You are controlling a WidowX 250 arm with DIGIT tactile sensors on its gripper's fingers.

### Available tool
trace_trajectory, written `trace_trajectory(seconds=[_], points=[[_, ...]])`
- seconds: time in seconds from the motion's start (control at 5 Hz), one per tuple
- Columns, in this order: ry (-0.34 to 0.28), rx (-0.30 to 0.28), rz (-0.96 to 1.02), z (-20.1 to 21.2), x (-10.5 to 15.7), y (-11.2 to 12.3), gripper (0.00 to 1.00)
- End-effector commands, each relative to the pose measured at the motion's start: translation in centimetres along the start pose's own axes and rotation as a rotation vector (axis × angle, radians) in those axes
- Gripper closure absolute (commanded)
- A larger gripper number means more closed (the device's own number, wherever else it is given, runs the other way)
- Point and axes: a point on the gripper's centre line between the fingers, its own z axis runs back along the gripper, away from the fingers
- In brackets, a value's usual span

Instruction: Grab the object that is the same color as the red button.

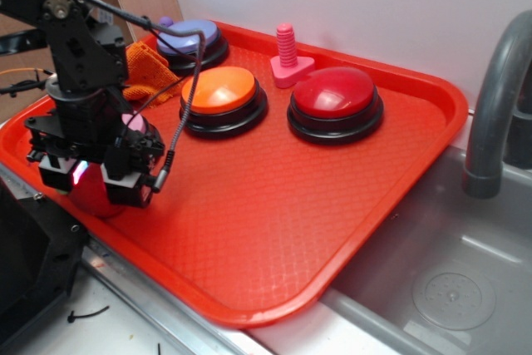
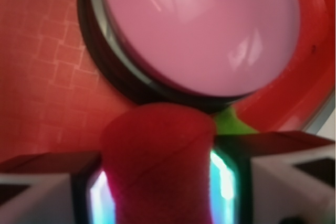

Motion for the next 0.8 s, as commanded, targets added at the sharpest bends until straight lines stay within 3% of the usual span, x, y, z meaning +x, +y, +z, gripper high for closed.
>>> trace_trajectory(seconds=[0.0, 0.4, 0.6], points=[[-0.074, -0.108, -0.051, 5.2, 0.8, -1.2, 1.00], [-0.044, -0.262, -0.264, 13.3, 3.3, -3.3, 1.00], [-0.053, -0.308, -0.324, 16.5, 4.5, -3.7, 1.00]])
